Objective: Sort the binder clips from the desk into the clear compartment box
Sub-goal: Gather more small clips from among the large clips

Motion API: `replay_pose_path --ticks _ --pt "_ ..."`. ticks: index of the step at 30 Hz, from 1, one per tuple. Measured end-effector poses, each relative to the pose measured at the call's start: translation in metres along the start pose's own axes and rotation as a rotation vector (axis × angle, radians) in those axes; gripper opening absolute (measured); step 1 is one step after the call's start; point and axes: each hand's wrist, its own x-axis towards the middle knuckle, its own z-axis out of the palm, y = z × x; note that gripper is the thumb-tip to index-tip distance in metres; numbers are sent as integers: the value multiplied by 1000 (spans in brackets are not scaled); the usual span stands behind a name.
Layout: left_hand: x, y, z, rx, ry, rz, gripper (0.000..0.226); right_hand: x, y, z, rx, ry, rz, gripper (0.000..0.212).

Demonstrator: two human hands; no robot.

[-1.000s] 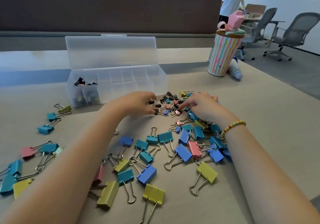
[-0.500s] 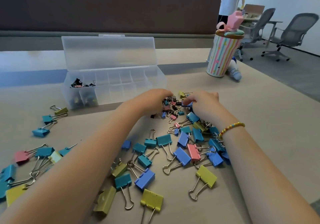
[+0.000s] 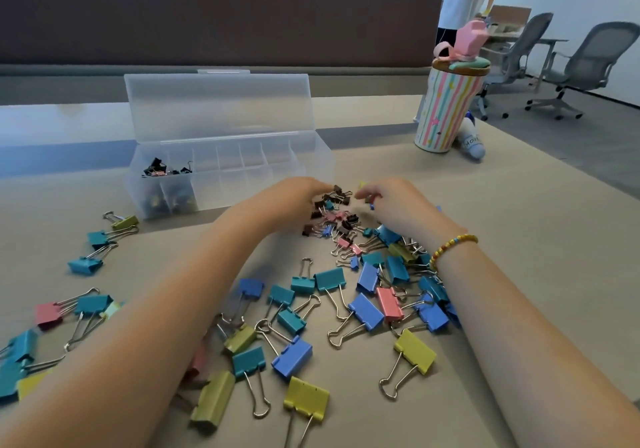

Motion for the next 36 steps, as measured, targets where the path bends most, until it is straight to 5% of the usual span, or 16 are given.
replay_pose_path --ticks 10,18,31,36 --pt "1 4 4 4 -103 7 56 4 -18 8 -157 -89 -90 48" --pt "-31 -20 -21 -117 -114 -62 56 -9 -10 -3 10 -190 -127 51" --pt "-36 -23 -19 -125 -240 -59 55 8 -20 8 -188 -118 -91 47" --pt "-36 -24 -20 -135 -242 -60 62 9 -18 3 -24 -8 -109 43"
